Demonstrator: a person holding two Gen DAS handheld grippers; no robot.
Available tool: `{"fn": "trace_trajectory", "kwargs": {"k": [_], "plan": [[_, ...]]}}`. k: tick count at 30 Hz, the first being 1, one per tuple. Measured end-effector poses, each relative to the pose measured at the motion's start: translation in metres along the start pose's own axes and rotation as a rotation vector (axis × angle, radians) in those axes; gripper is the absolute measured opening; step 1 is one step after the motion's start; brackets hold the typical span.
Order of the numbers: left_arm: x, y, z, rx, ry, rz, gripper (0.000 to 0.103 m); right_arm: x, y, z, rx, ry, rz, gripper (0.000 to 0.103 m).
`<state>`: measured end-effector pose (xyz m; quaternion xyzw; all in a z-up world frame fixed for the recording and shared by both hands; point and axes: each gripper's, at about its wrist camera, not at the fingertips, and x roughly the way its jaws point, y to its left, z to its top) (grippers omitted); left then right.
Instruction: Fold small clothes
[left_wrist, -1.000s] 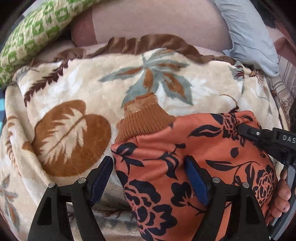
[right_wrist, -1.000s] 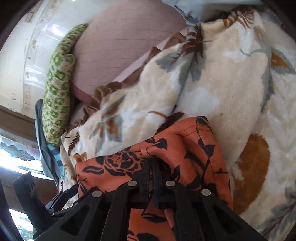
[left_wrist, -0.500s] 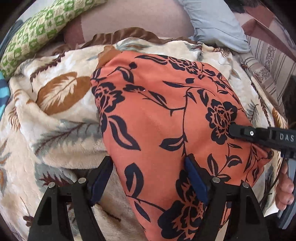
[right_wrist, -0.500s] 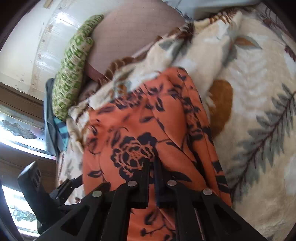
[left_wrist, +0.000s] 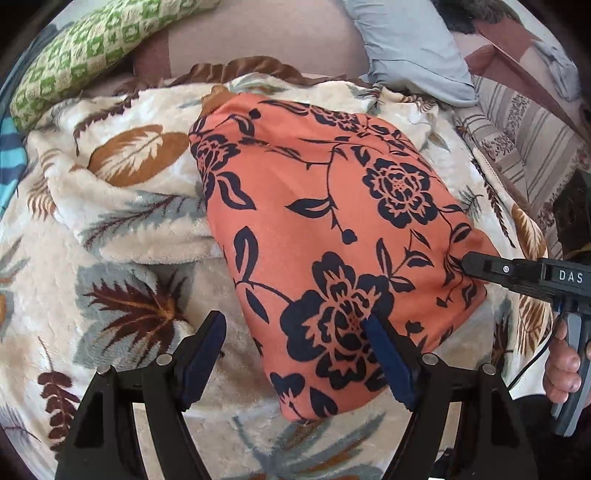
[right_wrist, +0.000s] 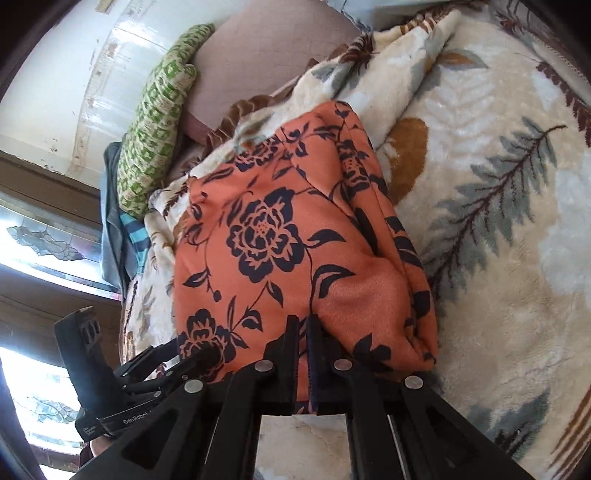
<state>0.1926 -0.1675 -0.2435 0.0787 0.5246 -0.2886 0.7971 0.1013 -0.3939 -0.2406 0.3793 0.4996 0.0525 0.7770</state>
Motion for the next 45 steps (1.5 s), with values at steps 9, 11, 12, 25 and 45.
{"fn": "trace_trajectory", "kwargs": {"k": [9, 11, 12, 25, 45], "plan": [[0.013, 0.016, -0.012, -0.039, 0.083, -0.022, 0.081, 0.015, -0.006, -0.004, 0.032, 0.082, -0.051, 0.008], [-0.002, 0.02, 0.003, -0.054, 0.053, -0.049, 0.081, 0.011, 0.006, 0.003, 0.008, 0.054, -0.019, 0.008], [-0.009, 0.024, 0.014, -0.065, 0.022, -0.058, 0.081, 0.01, 0.013, 0.009, -0.008, 0.036, -0.006, 0.008], [0.072, 0.08, 0.116, -0.17, 0.068, 0.195, 0.081, 0.068, 0.016, 0.093, 0.052, -0.04, -0.041, 0.006], [0.03, 0.078, 0.009, -0.457, 0.071, -0.278, 0.085, -0.016, -0.06, 0.079, 0.169, -0.119, 0.115, 0.083]]}}
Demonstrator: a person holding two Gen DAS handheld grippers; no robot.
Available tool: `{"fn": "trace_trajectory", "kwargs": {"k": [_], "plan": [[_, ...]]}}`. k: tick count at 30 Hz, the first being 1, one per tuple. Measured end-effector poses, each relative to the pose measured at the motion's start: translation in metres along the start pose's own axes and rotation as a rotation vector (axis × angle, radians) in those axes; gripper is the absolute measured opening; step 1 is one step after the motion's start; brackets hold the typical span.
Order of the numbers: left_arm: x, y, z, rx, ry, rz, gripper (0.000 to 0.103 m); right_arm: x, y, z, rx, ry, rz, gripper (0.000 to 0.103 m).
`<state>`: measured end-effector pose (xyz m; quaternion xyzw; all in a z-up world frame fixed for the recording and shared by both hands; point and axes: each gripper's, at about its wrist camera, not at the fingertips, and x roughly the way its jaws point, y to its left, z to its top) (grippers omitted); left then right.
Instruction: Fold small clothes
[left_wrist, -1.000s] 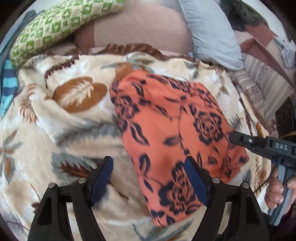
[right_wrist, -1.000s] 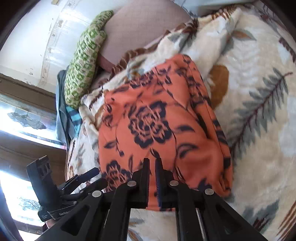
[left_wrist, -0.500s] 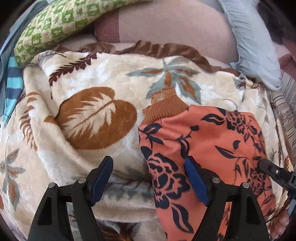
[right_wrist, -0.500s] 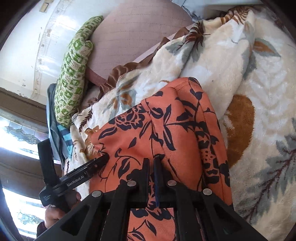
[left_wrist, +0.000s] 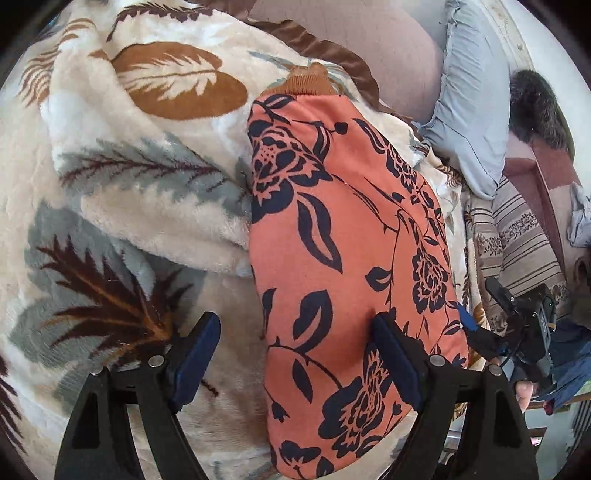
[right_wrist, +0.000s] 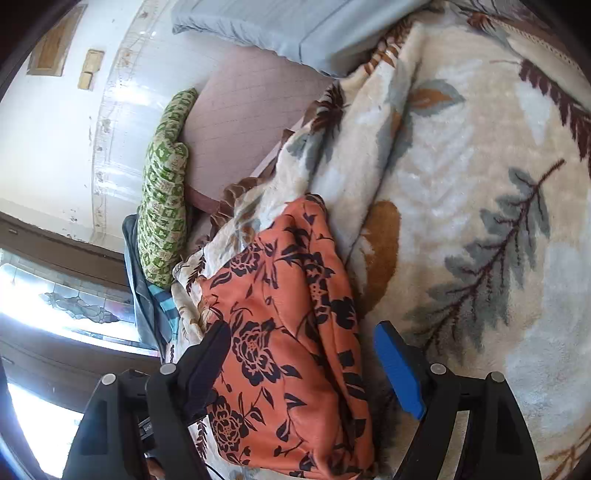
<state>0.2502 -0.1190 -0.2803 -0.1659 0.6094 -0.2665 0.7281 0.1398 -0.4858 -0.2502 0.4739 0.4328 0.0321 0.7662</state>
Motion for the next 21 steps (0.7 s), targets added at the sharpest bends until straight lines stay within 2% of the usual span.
{"fn": "trace_trajectory", "kwargs": {"k": [3, 6, 12, 14, 18, 21], "plan": [[0.012, -0.008, 0.004, 0.019, 0.032, -0.022, 0.085, 0.016, -0.011, 0.004, 0.037, 0.058, 0.035, 0.083], [0.016, -0.013, 0.008, 0.042, 0.005, -0.013, 0.085, 0.033, -0.013, 0.007, 0.047, 0.091, 0.064, 0.082], [0.018, -0.036, 0.001, 0.13, -0.09, 0.117, 0.085, 0.07, -0.009, 0.003, 0.016, 0.176, 0.056, 0.081], [0.022, -0.045, -0.002, 0.157, -0.12, 0.171, 0.085, 0.073, -0.004, 0.0, -0.004, 0.198, 0.083, 0.077], [0.025, -0.058, -0.01, 0.211, -0.163, 0.253, 0.085, 0.077, -0.004, -0.006, -0.043, 0.208, 0.059, 0.065], [0.026, -0.064, -0.013, 0.245, -0.183, 0.297, 0.084, 0.079, -0.01, -0.005, -0.029, 0.219, 0.072, 0.063]]}}
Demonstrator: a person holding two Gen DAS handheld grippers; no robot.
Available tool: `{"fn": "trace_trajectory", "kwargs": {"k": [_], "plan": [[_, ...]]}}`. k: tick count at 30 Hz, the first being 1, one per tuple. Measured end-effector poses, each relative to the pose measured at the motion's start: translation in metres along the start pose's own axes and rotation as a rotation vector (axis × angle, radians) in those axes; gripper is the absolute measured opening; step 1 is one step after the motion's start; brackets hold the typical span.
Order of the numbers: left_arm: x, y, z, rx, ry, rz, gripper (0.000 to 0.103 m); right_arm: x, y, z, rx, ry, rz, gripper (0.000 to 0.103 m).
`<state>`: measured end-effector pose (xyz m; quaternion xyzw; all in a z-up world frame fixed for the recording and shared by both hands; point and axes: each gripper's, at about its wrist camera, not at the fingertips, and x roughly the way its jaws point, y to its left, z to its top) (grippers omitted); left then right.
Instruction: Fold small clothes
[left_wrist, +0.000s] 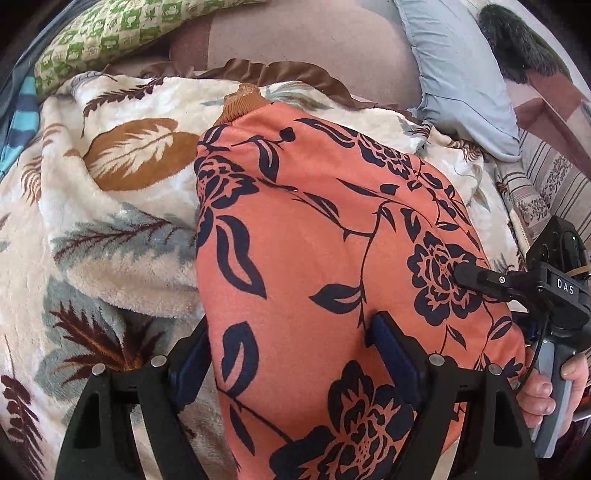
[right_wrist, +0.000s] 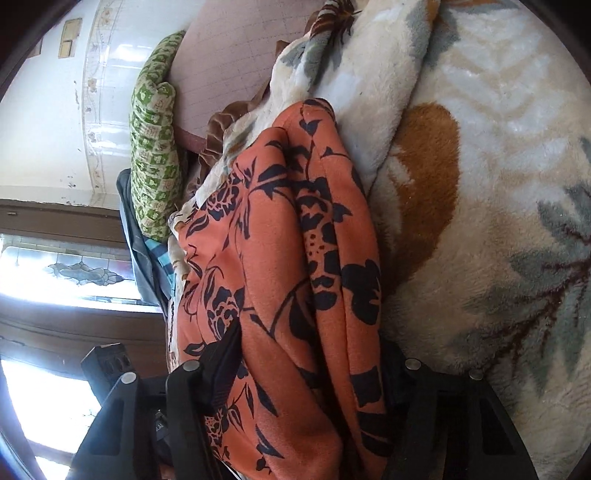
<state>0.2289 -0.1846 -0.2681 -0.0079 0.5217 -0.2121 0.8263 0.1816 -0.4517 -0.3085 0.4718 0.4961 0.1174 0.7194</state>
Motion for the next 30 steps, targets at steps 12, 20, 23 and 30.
{"fn": "trace_trajectory", "kwargs": {"k": [12, 20, 23, 30], "plan": [[-0.003, -0.016, -0.007, 0.068, -0.055, 0.106, 0.078, 0.002, 0.005, -0.001, -0.038, 0.01, -0.022, 0.062], [-0.012, -0.02, -0.008, 0.097, -0.077, 0.134, 0.063, -0.002, 0.024, -0.005, -0.107, -0.018, -0.064, 0.046], [-0.016, -0.02, -0.008, 0.102, -0.08, 0.136, 0.06, -0.004, 0.028, -0.006, -0.121, -0.022, -0.073, 0.046], [-0.015, -0.021, -0.008, 0.111, -0.074, 0.144, 0.062, -0.006, 0.035, -0.008, -0.142, -0.015, -0.13, 0.045]]}}
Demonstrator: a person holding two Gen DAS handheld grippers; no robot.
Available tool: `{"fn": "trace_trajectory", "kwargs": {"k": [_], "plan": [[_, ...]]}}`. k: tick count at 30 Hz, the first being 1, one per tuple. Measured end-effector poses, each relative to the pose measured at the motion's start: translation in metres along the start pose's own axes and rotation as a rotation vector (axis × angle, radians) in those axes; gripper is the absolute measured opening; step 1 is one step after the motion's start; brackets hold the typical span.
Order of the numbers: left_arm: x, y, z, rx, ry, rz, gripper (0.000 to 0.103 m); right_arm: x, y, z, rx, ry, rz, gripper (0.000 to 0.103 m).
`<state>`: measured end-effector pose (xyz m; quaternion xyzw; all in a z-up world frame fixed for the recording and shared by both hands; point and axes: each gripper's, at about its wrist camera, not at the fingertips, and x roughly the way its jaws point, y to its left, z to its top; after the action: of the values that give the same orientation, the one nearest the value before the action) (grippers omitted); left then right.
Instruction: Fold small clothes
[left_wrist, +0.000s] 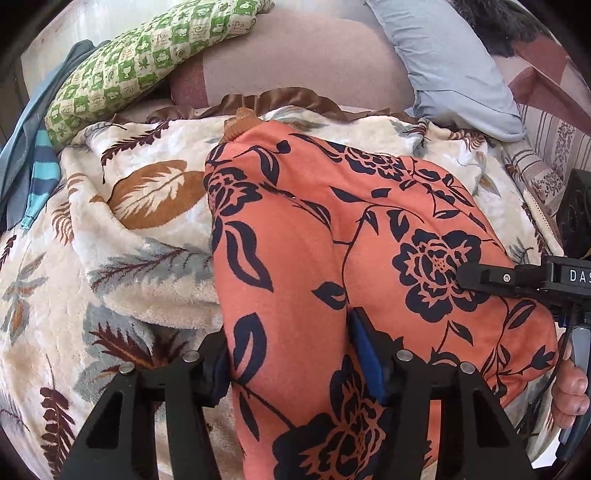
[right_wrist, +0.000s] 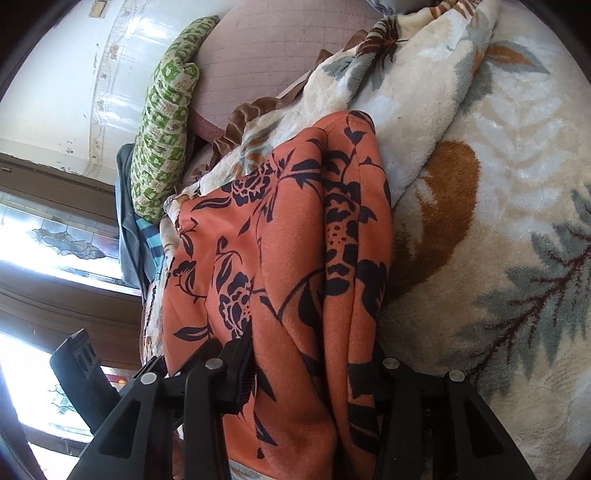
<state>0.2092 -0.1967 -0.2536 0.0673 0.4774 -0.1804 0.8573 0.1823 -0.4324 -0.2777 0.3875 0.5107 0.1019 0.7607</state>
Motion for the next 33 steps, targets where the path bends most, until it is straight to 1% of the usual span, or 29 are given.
{"fn": "trace_trajectory", "kwargs": {"k": [1, 3, 5, 8, 10, 13, 19, 23, 24, 26, 27, 29, 30, 31, 33], "plan": [[0.001, 0.0, 0.0, 0.003, 0.005, 0.001, 0.064, 0.001, -0.002, 0.0, 0.009, 0.01, 0.0, 0.047], [0.004, 0.002, 0.001, -0.003, 0.013, -0.007, 0.065, 0.0, -0.007, 0.0, 0.028, 0.026, 0.017, 0.048], [0.006, 0.002, 0.001, -0.005, 0.017, -0.004, 0.071, 0.0, -0.009, -0.001, 0.029, 0.046, 0.025, 0.053], [0.008, -0.001, 0.001, 0.0, 0.019, 0.005, 0.077, -0.001, -0.007, -0.005, 0.002, 0.058, 0.018, 0.055], [0.009, -0.005, 0.0, 0.005, 0.018, 0.01, 0.078, 0.001, -0.005, -0.008, -0.014, 0.063, 0.013, 0.055], [0.008, -0.006, -0.001, 0.004, 0.012, 0.015, 0.078, 0.002, -0.004, -0.01, -0.024, 0.061, 0.007, 0.055], [0.006, -0.006, -0.001, 0.001, 0.015, 0.016, 0.078, -0.001, -0.009, -0.006, 0.001, 0.071, 0.015, 0.055], [-0.001, -0.002, 0.0, 0.001, 0.017, 0.019, 0.078, -0.011, -0.01, -0.004, 0.005, 0.039, 0.028, 0.055], [-0.002, -0.001, 0.0, 0.0, 0.02, 0.022, 0.078, -0.009, -0.009, -0.004, 0.003, 0.045, 0.021, 0.055], [-0.008, 0.003, 0.0, -0.008, 0.023, 0.019, 0.078, -0.006, -0.007, -0.005, -0.006, 0.056, -0.019, 0.055], [-0.013, 0.007, -0.001, -0.012, 0.014, 0.016, 0.078, -0.007, -0.006, -0.005, -0.011, 0.052, -0.029, 0.055], [-0.024, 0.014, -0.001, -0.014, -0.008, 0.025, 0.078, -0.014, -0.004, -0.003, -0.018, 0.02, -0.041, 0.055], [-0.03, 0.019, -0.001, -0.017, -0.021, 0.04, 0.078, -0.021, -0.005, -0.002, -0.016, -0.016, -0.057, 0.055], [-0.035, 0.023, 0.0, -0.022, -0.038, 0.062, 0.078, -0.03, -0.005, -0.001, -0.011, -0.066, -0.076, 0.055], [-0.046, 0.029, 0.003, -0.028, -0.08, 0.09, 0.078, -0.052, -0.002, 0.001, -0.009, -0.199, -0.103, 0.055]]}}
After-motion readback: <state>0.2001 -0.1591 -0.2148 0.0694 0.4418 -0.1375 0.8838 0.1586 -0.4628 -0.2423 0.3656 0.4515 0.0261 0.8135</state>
